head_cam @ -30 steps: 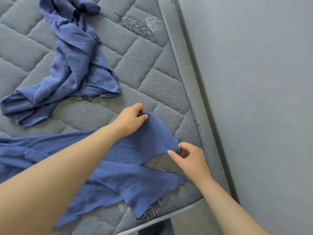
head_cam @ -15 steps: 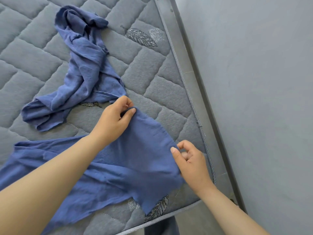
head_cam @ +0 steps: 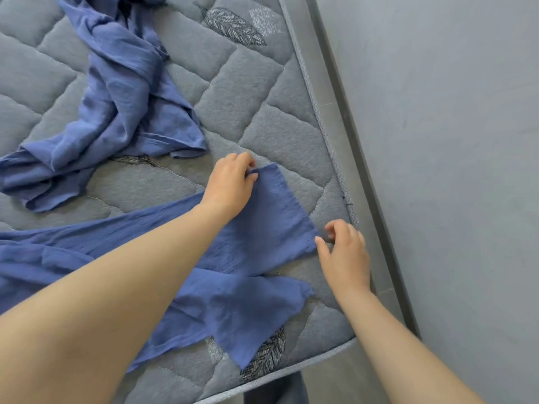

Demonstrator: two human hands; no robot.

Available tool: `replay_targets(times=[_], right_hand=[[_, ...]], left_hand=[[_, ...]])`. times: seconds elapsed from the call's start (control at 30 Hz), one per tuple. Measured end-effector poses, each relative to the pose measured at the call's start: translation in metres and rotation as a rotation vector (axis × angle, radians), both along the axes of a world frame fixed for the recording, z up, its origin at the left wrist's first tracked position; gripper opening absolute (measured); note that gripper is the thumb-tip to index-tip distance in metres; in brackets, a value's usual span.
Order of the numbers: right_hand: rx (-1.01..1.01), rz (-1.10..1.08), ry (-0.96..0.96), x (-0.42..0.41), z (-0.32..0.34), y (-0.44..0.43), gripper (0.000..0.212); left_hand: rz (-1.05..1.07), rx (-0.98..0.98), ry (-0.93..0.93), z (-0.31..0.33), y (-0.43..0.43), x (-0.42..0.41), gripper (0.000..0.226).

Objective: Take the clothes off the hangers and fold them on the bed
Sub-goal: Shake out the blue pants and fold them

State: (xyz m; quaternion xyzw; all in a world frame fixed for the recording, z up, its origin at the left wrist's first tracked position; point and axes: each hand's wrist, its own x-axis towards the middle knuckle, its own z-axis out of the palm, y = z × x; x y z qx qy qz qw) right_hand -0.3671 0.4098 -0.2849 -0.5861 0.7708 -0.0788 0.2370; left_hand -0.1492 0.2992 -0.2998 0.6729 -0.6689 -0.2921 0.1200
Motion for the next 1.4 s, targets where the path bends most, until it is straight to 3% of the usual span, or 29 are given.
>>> replay_targets(times=[0.1,0.2,0.23,0.33,0.4,0.47,0.57,0.73,0.8,0.9,0.93,1.0,1.07,1.17,1.3,1.4], right_hand=[[-0.106,0.021,-0.123,0.026,0.013,0.019,0.015],[0.095,0.234,-0.293,0.052,0.024,0.04,0.011],[0.157,0.32,-0.295,0.06,0.025,0.047,0.018],[0.342,0.512,-0.061,0.078,0.022,0.064,0.044],[0.37,0.523,0.054,0.086,0.023,0.067,0.03],[0.305,0.479,-0.042,0.092,0.029,0.066,0.014],[0.303,0.322,-0.329,0.102,0.042,0.057,0.031],[0.355,0.082,-0.523,0.13,0.059,-0.011,0.035],[0.378,-0.094,-0.584,0.139,0.058,-0.041,0.027],[0.353,-0.387,-0.68,0.141,0.045,-0.06,0.024],[0.333,-0.472,-0.659,0.14,0.04,-0.056,0.027],[0.238,-0.503,-0.401,0.139,0.033,-0.032,0.026],[0.143,-0.387,-0.237,0.139,0.033,0.004,0.013],[0.212,0.1,-0.296,0.145,0.036,0.054,0.01],[0.209,0.835,0.017,0.16,0.022,0.085,0.036],[0.103,1.033,0.215,0.176,0.01,0.092,0.054]], left_hand=[[-0.023,-0.089,-0.011,0.017,0.026,0.02,0.026],[-0.042,-0.065,0.018,0.035,0.063,0.05,0.015],[-0.047,-0.039,0.025,0.038,0.075,0.06,0.013],[-0.025,0.091,-0.017,0.041,0.113,0.092,0.014],[-0.023,0.157,-0.049,0.04,0.134,0.112,0.018],[-0.067,0.218,-0.08,0.04,0.149,0.132,0.028],[-0.157,0.303,-0.157,0.04,0.164,0.162,0.047],[-0.137,0.297,-0.309,0.034,0.155,0.196,0.036],[-0.029,0.215,-0.353,0.035,0.145,0.202,0.027],[0.247,-0.02,-0.166,0.044,0.146,0.207,0.012],[0.286,-0.079,-0.103,0.047,0.151,0.206,0.011],[0.253,-0.12,-0.038,0.055,0.167,0.201,0.017],[0.156,-0.1,-0.018,0.06,0.188,0.197,0.024],[-0.019,-0.01,0.005,0.055,0.225,0.194,0.024],[-0.186,0.309,-0.172,0.039,0.265,0.193,0.023],[-0.172,0.327,-0.278,0.034,0.283,0.192,0.034]])
